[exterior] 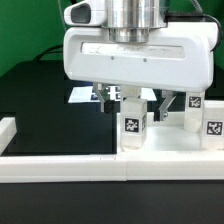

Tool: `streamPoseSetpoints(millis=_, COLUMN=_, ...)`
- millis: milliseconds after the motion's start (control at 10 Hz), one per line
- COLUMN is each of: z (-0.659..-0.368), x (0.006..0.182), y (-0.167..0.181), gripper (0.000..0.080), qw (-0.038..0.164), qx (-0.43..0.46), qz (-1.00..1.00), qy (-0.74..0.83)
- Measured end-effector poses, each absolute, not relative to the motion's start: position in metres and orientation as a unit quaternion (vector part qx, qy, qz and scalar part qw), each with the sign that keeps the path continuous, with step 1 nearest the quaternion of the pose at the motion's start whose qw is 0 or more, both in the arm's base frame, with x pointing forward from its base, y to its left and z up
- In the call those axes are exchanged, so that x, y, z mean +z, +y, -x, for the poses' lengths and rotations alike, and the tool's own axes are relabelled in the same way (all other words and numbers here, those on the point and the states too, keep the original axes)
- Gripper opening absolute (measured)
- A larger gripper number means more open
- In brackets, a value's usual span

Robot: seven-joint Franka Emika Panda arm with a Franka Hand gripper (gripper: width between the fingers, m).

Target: Assemble square table

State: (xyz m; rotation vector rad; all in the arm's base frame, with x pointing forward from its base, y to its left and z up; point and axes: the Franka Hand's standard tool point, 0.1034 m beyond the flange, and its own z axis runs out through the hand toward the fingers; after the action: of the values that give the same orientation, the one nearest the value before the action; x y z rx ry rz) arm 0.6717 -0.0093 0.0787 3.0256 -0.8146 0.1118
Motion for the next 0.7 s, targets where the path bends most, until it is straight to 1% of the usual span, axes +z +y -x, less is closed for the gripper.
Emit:
streamPoseSetpoints(millis=100, z=-0.6717, x=0.0787, y=-0.0100, gripper=0.0517, qw=0.003, qx=0.036, qz=-0.965, qy=-0.260)
streamPoseSetpoints(millis=200, z=-0.6717, x=0.0787, y=-0.0099, gripper=0.0517, qw=0.002, qx=0.036, qz=-0.961, qy=-0.275)
streamPoseSetpoints(millis=300, z=-0.6717, x=0.0787, y=-0.0095, gripper=0.0377, qw=0.001, qx=0.036, qz=-0.948, qy=-0.315)
streamPoseSetpoints(millis=400, z=-0.6717, x=0.0787, y=-0.0096, gripper=0.0287, qw=-0.001, qx=0.036, qz=-0.937, qy=-0.349)
streamPoseSetpoints(millis=600, z=-0.6715, x=0.0784, y=-0.0106, gripper=0.0288, qw=-0.002, qx=0.035, qz=-0.917, qy=-0.398)
streamPoseSetpoints(millis=700, z=-0.6712, x=0.0782, y=-0.0128, gripper=0.0288, qw=-0.006, qx=0.034, qz=-0.890, qy=-0.455)
